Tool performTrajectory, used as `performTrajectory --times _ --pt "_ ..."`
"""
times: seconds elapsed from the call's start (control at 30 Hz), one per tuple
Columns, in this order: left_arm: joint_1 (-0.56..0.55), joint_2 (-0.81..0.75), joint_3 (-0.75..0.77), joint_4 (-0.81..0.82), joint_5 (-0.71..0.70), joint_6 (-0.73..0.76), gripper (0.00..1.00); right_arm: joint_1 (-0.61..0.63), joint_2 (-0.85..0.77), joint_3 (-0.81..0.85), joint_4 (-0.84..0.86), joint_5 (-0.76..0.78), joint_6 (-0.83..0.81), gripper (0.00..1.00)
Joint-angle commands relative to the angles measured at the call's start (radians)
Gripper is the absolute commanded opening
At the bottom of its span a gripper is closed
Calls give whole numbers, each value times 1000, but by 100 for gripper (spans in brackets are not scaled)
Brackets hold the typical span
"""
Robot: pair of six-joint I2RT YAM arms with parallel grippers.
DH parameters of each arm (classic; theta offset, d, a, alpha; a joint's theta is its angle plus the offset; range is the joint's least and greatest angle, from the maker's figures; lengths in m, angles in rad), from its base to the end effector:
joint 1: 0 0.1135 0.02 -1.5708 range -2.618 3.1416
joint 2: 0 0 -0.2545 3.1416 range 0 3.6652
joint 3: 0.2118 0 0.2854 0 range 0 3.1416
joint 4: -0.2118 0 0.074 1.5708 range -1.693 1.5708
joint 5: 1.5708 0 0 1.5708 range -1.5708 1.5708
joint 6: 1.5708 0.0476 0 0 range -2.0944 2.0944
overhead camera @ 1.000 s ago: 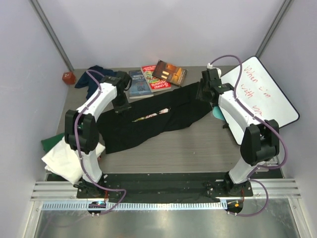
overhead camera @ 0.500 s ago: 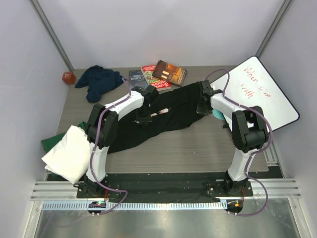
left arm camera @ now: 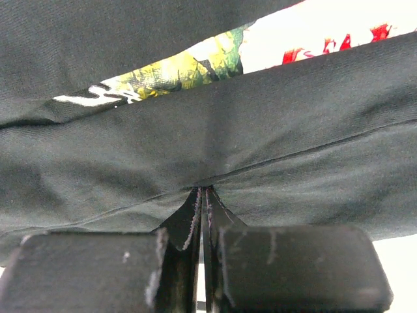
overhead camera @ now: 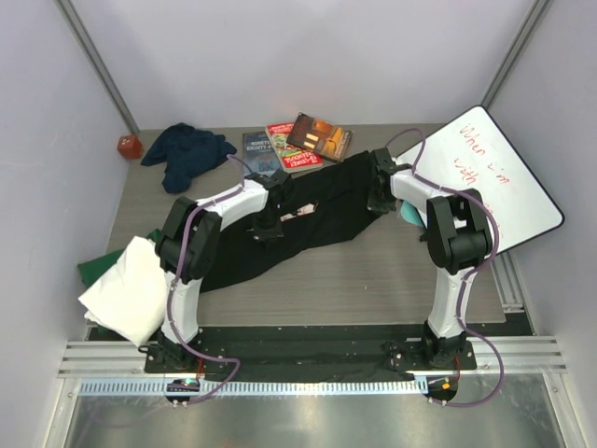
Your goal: Fold and stack the t-shirts
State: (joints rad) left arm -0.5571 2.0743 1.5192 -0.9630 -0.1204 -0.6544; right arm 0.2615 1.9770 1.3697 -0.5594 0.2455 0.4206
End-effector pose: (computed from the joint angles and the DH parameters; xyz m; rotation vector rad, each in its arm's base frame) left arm 0.3578 -0.2161 0.1193 -0.1520 3.0242 0.1046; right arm 0.4195 0.1003 0.1268 0.2803 2.6642 -0.1279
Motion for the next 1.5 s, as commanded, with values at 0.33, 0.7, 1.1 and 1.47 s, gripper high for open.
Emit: performTrajectory --times 0.33,0.7,1.1,1.47 --pt "0 -26 -277 20 -58 -40 0 -105 108 189 -50 17 7 1" --pt "0 -20 -159 -39 -107 -27 4 -107 2 186 -45 -43 -20 18" --pt "20 -103 47 -117 -147 -11 13 -102 -268 59 58 -175 23 27" --pt "28 -230 26 -172 -116 30 13 25 -91 51 61 -193 33 26"
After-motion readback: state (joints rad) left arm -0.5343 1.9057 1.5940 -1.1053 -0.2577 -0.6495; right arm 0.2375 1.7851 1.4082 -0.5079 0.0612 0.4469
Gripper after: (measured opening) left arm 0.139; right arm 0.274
